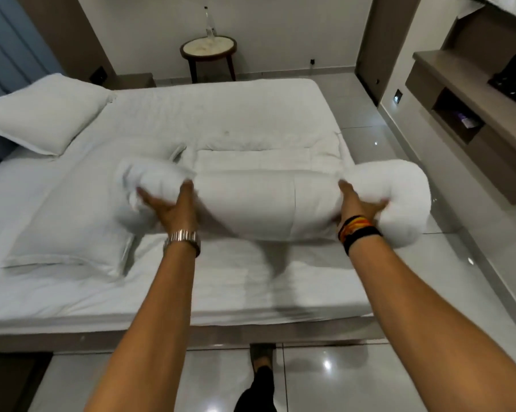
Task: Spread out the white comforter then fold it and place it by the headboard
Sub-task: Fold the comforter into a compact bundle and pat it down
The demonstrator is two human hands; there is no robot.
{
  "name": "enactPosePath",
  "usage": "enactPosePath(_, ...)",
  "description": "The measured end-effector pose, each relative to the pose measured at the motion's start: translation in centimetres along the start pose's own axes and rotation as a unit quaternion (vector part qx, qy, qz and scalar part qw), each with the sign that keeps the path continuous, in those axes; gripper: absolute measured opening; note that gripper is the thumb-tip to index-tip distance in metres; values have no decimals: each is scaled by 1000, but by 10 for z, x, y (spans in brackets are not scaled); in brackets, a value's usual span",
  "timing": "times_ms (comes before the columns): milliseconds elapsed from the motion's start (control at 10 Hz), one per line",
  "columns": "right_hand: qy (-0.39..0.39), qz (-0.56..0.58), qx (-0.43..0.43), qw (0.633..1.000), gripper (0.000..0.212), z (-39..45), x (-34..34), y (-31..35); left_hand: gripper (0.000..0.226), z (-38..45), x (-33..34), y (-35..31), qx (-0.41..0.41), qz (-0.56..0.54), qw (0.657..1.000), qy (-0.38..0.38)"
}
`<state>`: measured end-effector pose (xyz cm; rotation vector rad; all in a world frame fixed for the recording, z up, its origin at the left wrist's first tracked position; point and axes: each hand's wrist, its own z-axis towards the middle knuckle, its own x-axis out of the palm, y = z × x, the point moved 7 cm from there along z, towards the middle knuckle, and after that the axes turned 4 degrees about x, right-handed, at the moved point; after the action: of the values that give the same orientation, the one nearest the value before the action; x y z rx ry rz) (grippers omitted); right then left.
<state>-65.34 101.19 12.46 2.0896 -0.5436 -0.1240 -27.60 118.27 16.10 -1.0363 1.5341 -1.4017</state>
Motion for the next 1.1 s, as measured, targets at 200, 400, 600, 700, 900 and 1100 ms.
enactPosePath(200, 105, -204, -92, 969, 70, 57, 63, 24, 79, 63, 95, 55, -3, 228, 958, 175)
enactPosePath(400, -71, -234, 31, 969, 95, 153, 46, -77, 112, 134, 109, 165, -181, 291, 938, 58)
enactPosePath(600, -27, -66, 149, 986, 161, 223, 105, -102, 157, 246, 116, 180, -206, 234, 945, -99)
enactPosePath(700, -79, 30, 194, 977, 173, 247, 149, -111, 166, 240, 127, 216, -334, 120, 923, -149)
enactPosePath(900, -211, 12, 160, 964, 163, 281, 157, -121, 121, 191, 213, 280, -436, -175, 869, -154)
enactPosePath(1100, -157, -22, 67, 985, 127, 263, 169, -81, 92, 186, 193, 210, -262, -107, 945, -166)
